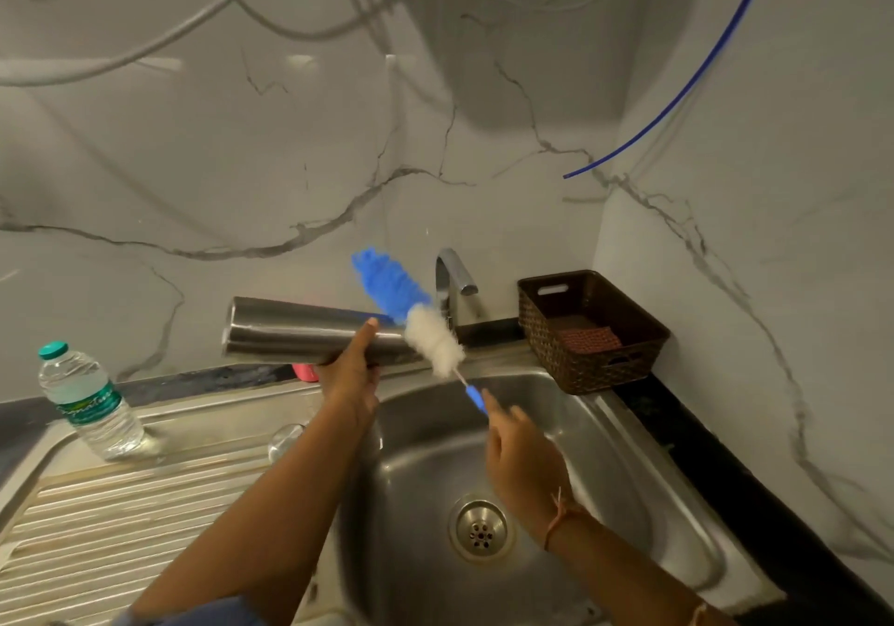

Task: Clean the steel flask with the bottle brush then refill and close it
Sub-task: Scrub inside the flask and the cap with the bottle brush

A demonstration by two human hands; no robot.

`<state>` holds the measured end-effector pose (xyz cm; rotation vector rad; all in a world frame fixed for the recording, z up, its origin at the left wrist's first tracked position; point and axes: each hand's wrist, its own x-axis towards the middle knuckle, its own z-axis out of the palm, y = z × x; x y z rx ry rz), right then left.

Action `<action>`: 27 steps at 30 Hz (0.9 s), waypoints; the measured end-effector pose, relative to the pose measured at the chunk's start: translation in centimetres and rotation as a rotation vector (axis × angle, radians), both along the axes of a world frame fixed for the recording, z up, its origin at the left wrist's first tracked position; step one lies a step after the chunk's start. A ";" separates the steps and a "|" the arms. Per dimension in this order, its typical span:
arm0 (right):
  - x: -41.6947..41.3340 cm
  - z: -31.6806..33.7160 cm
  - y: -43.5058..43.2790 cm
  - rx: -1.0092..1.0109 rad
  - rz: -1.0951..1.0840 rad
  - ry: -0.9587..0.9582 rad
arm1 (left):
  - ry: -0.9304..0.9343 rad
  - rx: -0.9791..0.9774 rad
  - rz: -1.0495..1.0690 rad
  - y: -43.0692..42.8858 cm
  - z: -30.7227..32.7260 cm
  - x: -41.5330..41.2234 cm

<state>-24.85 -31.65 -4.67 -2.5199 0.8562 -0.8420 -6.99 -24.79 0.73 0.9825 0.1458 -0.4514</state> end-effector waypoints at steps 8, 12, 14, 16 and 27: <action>0.6 3.1 -0.4 0.207 -0.003 0.180 | -0.039 -0.056 -0.166 -1.7 -1.1 -0.5; -0.1 3.3 -1.0 0.295 0.024 0.211 | -0.077 -0.037 -0.148 -2.0 -1.7 -0.6; -1.5 2.4 0.2 0.310 0.071 0.211 | -0.006 -0.078 -0.087 -1.7 -1.4 0.4; -2.1 2.1 0.9 0.326 0.102 0.187 | 0.033 -0.103 -0.068 -1.4 -1.4 0.9; -0.6 4.3 0.6 0.368 0.120 0.225 | -0.173 0.012 -0.006 -1.6 -1.0 0.3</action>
